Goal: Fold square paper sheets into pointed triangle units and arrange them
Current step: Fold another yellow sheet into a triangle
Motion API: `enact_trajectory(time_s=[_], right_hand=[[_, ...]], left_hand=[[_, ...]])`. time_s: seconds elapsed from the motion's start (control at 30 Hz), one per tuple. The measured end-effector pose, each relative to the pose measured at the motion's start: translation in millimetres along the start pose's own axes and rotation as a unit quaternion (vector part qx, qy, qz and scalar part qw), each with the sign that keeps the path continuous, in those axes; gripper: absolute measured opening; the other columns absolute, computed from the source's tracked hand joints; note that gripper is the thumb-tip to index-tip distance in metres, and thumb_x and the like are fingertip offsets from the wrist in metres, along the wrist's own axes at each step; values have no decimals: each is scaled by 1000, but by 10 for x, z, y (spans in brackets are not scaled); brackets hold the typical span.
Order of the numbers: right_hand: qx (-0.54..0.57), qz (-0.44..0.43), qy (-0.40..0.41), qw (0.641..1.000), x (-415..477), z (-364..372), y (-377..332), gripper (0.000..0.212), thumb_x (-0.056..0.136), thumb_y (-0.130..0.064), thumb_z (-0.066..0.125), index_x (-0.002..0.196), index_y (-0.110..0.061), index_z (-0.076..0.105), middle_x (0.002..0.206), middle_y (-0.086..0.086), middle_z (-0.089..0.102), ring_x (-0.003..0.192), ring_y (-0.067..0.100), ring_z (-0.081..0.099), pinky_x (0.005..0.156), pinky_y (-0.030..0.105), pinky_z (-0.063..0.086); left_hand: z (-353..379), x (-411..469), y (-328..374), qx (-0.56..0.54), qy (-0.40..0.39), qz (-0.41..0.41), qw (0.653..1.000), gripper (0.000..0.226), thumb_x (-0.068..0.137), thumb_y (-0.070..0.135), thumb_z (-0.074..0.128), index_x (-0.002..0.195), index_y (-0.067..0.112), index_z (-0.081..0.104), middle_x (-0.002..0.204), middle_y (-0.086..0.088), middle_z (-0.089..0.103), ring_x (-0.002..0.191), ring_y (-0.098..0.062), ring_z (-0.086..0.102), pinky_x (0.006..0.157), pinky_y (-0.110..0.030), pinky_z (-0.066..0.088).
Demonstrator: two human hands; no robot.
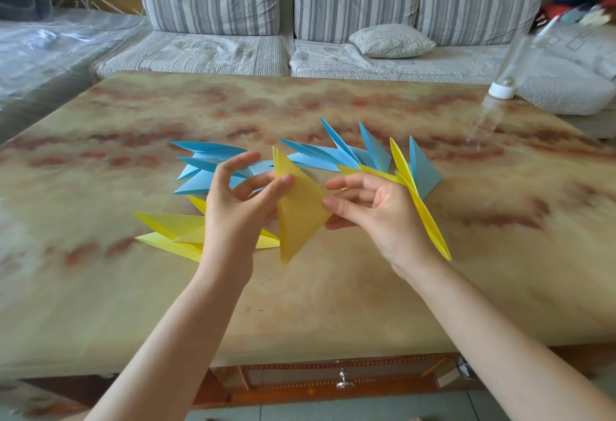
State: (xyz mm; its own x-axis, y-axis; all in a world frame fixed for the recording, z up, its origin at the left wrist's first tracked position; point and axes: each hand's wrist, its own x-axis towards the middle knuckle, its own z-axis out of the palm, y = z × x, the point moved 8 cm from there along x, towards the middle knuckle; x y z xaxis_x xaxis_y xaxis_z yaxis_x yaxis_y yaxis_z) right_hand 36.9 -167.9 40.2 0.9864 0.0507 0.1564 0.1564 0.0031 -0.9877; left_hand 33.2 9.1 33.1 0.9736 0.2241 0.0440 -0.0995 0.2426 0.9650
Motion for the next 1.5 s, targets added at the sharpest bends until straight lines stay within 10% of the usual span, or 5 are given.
enact_trajectory(time_s=[1.5], right_hand=[[-45,-11,-7,999,15,-17,-34,11,79,1,73,79,-10,69,66,6,69,53,18,65,59,25,57]], left_hand=[[49,-56,92,10,-4,26,1000,25,82,20,70,104,11,71,84,0,76,78,-12,72,66,-20,56]])
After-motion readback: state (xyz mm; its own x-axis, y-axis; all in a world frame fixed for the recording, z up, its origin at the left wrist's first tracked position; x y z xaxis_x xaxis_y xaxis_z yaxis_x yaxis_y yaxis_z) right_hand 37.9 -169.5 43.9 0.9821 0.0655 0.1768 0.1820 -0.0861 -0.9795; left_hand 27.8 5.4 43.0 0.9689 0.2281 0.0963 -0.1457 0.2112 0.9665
